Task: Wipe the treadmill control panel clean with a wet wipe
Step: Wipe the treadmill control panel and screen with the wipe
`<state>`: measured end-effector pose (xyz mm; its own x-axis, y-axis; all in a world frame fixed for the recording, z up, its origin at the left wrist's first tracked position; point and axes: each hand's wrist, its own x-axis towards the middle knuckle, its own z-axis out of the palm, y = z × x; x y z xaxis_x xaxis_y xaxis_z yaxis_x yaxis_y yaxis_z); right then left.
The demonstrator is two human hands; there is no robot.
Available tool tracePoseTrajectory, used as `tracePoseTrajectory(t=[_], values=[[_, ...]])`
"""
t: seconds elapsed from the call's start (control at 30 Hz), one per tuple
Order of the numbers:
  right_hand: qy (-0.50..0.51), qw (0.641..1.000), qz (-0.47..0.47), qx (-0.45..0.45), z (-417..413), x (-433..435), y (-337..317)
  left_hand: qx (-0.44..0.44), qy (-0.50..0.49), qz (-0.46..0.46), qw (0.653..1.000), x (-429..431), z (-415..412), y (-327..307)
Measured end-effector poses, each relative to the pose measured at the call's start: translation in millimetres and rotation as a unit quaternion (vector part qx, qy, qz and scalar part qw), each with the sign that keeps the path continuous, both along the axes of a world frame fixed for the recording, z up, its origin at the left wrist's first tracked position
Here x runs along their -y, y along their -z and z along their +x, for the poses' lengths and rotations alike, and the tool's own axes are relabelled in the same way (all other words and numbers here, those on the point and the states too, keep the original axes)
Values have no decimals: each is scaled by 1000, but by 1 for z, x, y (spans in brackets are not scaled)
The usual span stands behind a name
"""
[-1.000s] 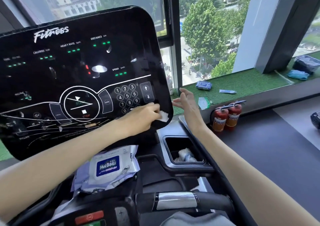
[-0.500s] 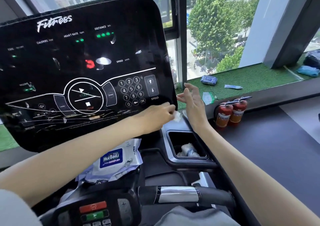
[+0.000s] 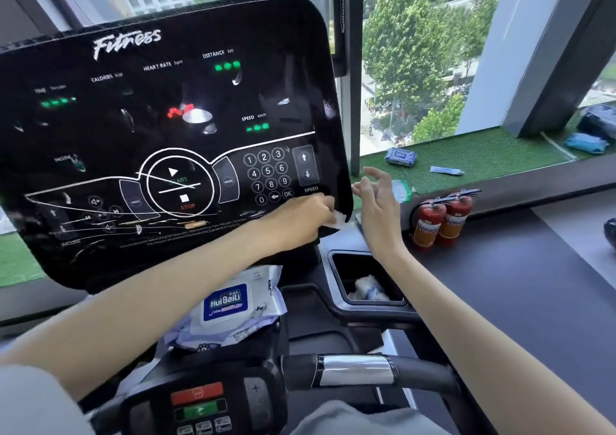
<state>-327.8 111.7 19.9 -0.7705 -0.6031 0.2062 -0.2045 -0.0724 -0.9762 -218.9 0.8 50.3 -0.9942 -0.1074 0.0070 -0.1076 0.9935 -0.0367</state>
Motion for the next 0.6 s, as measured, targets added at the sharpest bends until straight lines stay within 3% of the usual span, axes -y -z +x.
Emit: tracePoseTrajectory(t=[0.13, 0.37, 0.6], values=[[41, 999, 5, -8, 12, 2, -5, 53, -17, 13, 998, 7, 8, -3], [144, 985, 28, -93, 52, 10, -6, -28, -47, 53, 997, 19, 47, 1], [62, 980, 63, -179, 117, 31, 6, -51, -87, 90, 991, 49, 106, 14]])
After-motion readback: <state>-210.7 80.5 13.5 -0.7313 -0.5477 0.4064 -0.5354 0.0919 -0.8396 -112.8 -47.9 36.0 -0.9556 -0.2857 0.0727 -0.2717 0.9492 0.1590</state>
